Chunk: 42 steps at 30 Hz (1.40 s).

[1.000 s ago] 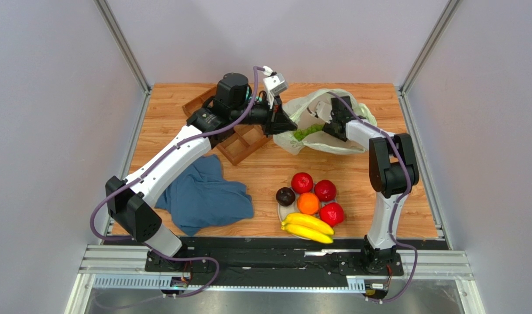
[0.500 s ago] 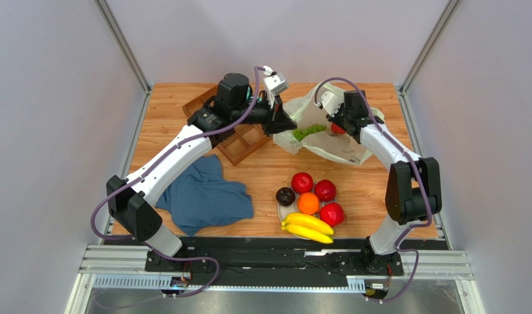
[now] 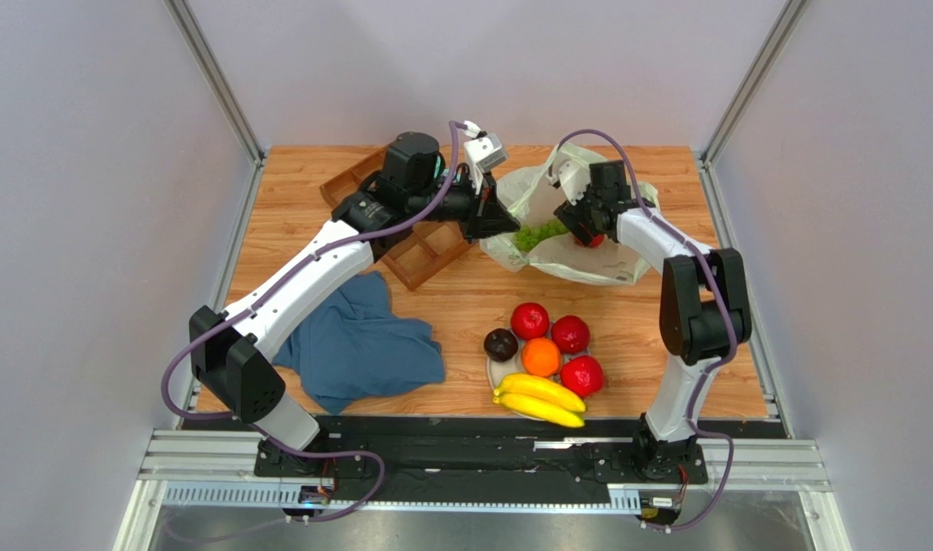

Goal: Take the fake fruits out of the plastic bag
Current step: Take out the fake fruit from the plastic bag, then place the fake fruit on the plate.

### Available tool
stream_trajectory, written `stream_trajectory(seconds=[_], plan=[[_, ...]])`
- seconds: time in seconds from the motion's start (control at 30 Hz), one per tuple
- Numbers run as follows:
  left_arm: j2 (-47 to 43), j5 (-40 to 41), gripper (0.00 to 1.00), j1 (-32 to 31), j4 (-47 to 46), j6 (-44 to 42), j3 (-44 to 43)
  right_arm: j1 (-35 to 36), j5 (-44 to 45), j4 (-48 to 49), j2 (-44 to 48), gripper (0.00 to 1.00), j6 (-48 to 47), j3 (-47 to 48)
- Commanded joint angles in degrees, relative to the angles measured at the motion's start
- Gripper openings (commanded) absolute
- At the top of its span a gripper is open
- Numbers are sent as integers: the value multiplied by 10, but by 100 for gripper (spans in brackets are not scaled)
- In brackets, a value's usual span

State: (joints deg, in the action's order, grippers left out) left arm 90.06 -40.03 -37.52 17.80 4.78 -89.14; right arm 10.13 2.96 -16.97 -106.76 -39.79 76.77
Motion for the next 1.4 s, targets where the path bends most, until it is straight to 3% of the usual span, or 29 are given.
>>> stream_trajectory(seconds=[0.0, 0.13, 0.2, 0.37, 0.47, 0.7, 0.9, 1.07, 1.17, 1.37], plan=[[-7, -13, 0, -2, -8, -16, 5, -10, -5, -21, -54, 78, 73, 91], [-6, -9, 0, -3, -4, -17, 3, -9, 10, -66, -113, 77, 75, 145], [-5, -6, 0, -2, -3, -18, 0, -9, 21, -82, -139, 70, 74, 170], [5, 2, 0, -2, -4, -19, -3, -12, -21, -115, -114, 35, 72, 165], [13, 16, 0, -2, -5, -16, -10, -12, -96, -126, -40, 27, 82, 143], [46, 64, 0, 1, -15, 9, -39, -18, -325, -208, 187, 29, 89, 80], [79, 78, 0, 10, -22, 24, -88, -17, -437, -334, 309, 29, 75, 35], [85, 90, 0, 14, -19, 21, -94, 6, -458, -399, 423, 30, 14, -32], [79, 90, 0, 14, -18, 22, -82, 35, -454, -462, 476, 31, -76, -88], [64, 80, 0, 15, -23, 31, -56, 80, -417, -441, 500, 31, -109, -192]])
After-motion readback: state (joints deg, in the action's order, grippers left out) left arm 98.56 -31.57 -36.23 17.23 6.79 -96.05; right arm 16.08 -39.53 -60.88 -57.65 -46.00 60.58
